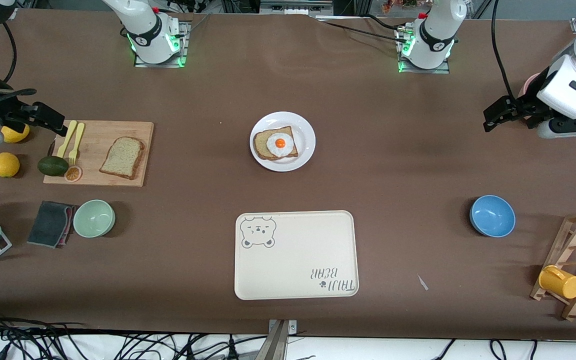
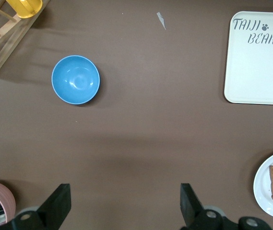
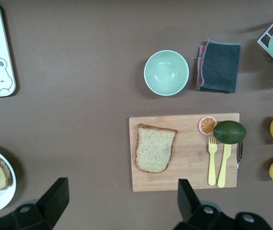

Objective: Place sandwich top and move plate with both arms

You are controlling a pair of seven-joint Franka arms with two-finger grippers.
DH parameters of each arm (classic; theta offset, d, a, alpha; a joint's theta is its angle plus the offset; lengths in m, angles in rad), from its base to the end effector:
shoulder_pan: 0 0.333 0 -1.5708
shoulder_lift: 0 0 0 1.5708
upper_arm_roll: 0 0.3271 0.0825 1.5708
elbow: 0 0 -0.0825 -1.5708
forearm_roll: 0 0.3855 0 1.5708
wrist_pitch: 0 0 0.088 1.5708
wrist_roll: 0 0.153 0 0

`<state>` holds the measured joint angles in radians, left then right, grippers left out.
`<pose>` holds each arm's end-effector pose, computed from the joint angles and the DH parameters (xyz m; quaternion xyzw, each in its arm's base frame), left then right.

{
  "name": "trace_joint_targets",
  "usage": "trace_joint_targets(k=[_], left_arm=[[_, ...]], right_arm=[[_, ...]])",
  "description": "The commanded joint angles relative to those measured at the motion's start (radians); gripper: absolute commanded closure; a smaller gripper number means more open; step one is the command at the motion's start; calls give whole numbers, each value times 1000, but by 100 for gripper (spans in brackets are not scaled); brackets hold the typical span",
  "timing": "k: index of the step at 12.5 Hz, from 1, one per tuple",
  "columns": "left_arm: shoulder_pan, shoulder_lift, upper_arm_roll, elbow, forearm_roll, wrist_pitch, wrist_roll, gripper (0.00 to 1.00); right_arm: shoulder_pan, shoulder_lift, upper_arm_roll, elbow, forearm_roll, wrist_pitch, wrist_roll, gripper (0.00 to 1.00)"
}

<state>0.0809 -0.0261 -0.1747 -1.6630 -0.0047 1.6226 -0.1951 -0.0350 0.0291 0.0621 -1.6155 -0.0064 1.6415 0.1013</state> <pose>0.5474 -0.0532 0.5645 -0.9987 -0.0508 0.0073 0.0010 0.5699 0.0141 0.5582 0.9993 -0.0369 -0.0014 0.0024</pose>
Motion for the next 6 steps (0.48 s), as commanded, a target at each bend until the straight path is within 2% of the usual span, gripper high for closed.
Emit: trace_joint_targets(k=[1,6], left_arm=[[-1,14,4,32,-23,-26,3,0],[-1,15,4,32,-23,-26,3,0]], right_arm=[[-6,-8,4,12,6,-18,-3,0],[-6,-1,4,12,8,-15,0,0]])
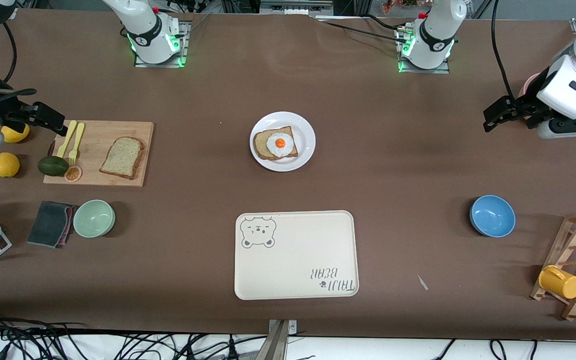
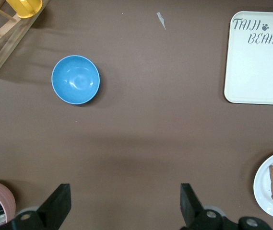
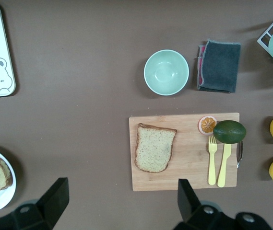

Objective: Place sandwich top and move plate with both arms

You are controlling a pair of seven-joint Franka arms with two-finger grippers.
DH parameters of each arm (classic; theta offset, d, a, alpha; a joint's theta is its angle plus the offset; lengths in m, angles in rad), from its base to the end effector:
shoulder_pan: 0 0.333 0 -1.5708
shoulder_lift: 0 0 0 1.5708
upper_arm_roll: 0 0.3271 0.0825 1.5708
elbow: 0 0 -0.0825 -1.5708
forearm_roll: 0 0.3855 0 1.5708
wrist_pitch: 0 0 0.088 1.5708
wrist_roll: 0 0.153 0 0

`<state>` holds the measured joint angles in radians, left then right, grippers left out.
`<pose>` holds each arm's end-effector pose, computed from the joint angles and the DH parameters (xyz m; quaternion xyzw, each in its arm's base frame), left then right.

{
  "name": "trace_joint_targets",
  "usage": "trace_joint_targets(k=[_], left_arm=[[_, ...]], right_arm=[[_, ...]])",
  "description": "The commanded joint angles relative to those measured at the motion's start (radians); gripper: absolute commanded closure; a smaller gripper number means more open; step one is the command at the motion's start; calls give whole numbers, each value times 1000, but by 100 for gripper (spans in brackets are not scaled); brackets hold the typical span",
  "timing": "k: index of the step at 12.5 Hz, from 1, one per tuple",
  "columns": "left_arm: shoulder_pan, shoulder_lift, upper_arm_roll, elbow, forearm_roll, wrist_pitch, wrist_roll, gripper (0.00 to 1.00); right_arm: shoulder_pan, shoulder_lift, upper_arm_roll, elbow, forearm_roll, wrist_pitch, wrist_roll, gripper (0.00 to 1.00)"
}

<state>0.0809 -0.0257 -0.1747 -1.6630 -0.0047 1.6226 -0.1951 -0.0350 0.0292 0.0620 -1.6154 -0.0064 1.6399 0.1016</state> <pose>0.5475 -0.0532 0.5643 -0.9987 -0.0508 0.0075 0.0010 0.5696 0.0140 0.5580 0.9993 -0.0371 -0.0022 0.0024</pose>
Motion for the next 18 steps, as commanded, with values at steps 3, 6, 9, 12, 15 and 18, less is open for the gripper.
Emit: trace_joint_targets(k=[3,6,9,12,15,18], left_arm=[[-1,13,4,32,-24,-26,3,0],[-3,13,4,32,-23,-26,3,0],[-3,13,4,32,-23,-26,3,0],[-3,13,4,32,-24,-26,3,0],[-1,13,4,32,-23,-26,3,0],[-3,13,4,32,-23,-26,3,0]], right_arm=[[-6,0,4,12,8,-15,-2,0],[-5,0,4,12,2,-15,-8,0],[-6,0,4,12,5,-15,-22,0],[-6,0,1,12,2,-11,-8,0],[-6,4,2,14,-3,-2,-2,0],[-8,11,1,14,-1,-5,-2,0]])
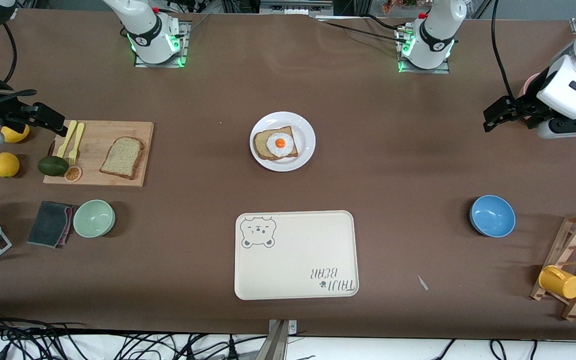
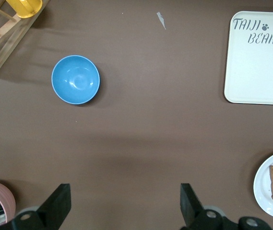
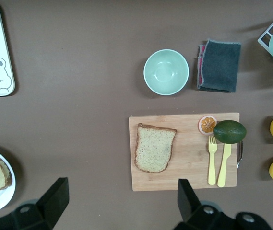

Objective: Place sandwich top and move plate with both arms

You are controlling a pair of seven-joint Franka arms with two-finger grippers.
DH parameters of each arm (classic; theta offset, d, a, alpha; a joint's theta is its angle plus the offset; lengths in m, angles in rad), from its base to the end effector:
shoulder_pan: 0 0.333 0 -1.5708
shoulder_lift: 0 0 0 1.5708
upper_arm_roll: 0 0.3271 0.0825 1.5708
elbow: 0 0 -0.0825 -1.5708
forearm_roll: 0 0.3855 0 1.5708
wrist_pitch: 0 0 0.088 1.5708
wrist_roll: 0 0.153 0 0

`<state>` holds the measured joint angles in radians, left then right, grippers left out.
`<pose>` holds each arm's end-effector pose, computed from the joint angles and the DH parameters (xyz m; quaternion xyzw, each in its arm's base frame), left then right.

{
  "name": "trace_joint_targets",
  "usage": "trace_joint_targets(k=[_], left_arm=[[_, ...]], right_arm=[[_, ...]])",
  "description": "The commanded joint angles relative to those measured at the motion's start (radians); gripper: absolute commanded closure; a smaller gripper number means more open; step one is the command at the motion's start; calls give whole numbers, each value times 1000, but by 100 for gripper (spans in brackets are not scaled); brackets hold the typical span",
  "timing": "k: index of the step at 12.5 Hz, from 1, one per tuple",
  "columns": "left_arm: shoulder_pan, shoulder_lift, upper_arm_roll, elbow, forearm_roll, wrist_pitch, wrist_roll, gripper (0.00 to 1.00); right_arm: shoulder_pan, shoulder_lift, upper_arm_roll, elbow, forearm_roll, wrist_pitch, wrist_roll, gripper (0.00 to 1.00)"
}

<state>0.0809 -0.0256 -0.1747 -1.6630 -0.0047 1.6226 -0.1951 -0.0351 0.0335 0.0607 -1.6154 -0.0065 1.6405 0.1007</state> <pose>0.5475 -0.0532 0.5643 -0.9987 -0.0508 0.0075 0.0010 0.5707 0.0132 0.5556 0.9993 -0.0373 -0.0040 0.0025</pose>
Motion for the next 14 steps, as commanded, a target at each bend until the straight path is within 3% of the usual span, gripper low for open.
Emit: trace_joint_targets(k=[1,8,11,14], left_arm=[[-3,13,4,31,-24,-26,3,0],[-6,13,4,32,-23,-26,3,0],[5,26,6,34,-23,-26,5,0],[2,26,6,32,-23,-26,5,0]], right_arm=[[-9,6,1,14,0,-10,-1,0],[-11,20,-1,-15,-7,-5,-1,0],[-6,94,1,-33,-18,7,-3,0],[-8,101,-2,-211,-41,195,1,0]])
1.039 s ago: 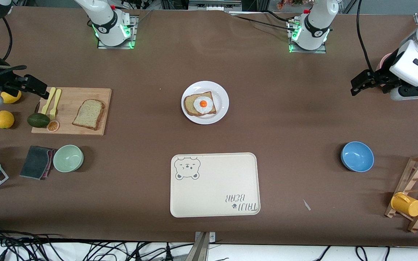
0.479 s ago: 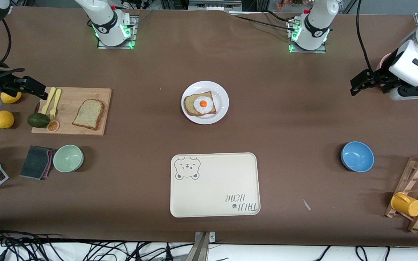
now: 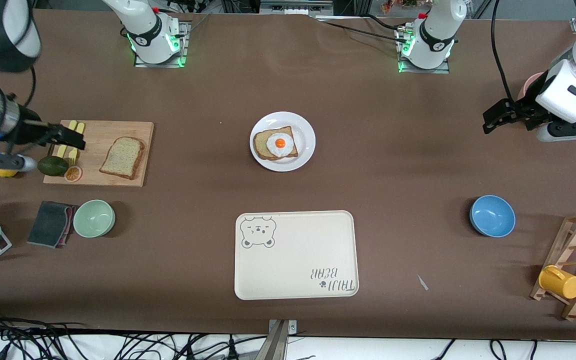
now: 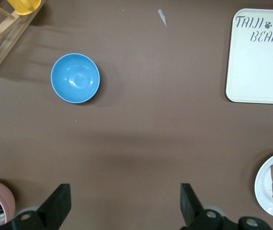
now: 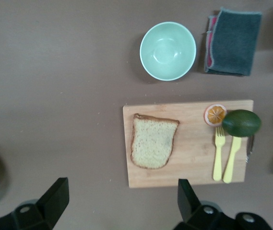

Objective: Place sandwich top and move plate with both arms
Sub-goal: 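Reach the right gripper down to the bread slice on the cutting board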

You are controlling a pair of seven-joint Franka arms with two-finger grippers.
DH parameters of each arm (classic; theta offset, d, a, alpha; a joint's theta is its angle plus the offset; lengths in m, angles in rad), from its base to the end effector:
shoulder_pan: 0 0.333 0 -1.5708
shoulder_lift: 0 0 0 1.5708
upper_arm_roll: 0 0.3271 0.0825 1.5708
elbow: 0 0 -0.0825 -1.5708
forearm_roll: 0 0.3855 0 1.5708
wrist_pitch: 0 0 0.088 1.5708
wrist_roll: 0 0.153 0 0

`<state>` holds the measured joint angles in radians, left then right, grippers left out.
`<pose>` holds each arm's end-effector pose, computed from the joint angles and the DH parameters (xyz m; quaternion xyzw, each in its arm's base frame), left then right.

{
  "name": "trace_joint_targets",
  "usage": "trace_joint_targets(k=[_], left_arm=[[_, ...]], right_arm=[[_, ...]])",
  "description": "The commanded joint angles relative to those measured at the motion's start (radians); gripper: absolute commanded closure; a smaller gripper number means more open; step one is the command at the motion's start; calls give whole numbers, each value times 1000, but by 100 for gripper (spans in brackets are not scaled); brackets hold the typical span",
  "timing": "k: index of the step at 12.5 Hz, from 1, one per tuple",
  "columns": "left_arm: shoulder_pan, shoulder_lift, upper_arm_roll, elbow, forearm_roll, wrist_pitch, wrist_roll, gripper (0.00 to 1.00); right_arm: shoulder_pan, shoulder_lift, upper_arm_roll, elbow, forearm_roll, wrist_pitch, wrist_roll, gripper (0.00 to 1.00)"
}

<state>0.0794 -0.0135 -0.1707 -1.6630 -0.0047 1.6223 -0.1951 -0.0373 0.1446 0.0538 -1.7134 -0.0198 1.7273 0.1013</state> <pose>0.5503 -0.0516 0.5577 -0.9985 -0.0520 0.0137 0.0008 0.5891 0.0058 0.4517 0.9970 -0.0401 -0.0647 0.0096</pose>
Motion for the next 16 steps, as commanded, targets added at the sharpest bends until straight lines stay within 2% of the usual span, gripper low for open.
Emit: trace_joint_targets(k=[1,3,5,8,11,14,16], left_arm=[[3,13,2,32,-23,-25,3,0],[5,13,2,32,-23,-25,3,0],[5,15,2,32,-23,-25,3,0],[8,15,2,32,-23,-25,3,0],[7,15,2,32,-24,-25,3,0],[8,15,2,32,-24,-25,3,0],[8,15,2,32,-24,-25,3,0]], right_arm=[[-6,-7,5,-179,-35,186,1,0],[-4,-7,5,-300,-35,344,46,0],[-1,18,12,-373,-35,411,72,8],[26,53,12,-397,-37,416,107,8],[31,81,12,-414,-188,446,213,8],[33,124,12,-413,-195,456,286,24],[59,150,12,-407,-193,481,330,28]])
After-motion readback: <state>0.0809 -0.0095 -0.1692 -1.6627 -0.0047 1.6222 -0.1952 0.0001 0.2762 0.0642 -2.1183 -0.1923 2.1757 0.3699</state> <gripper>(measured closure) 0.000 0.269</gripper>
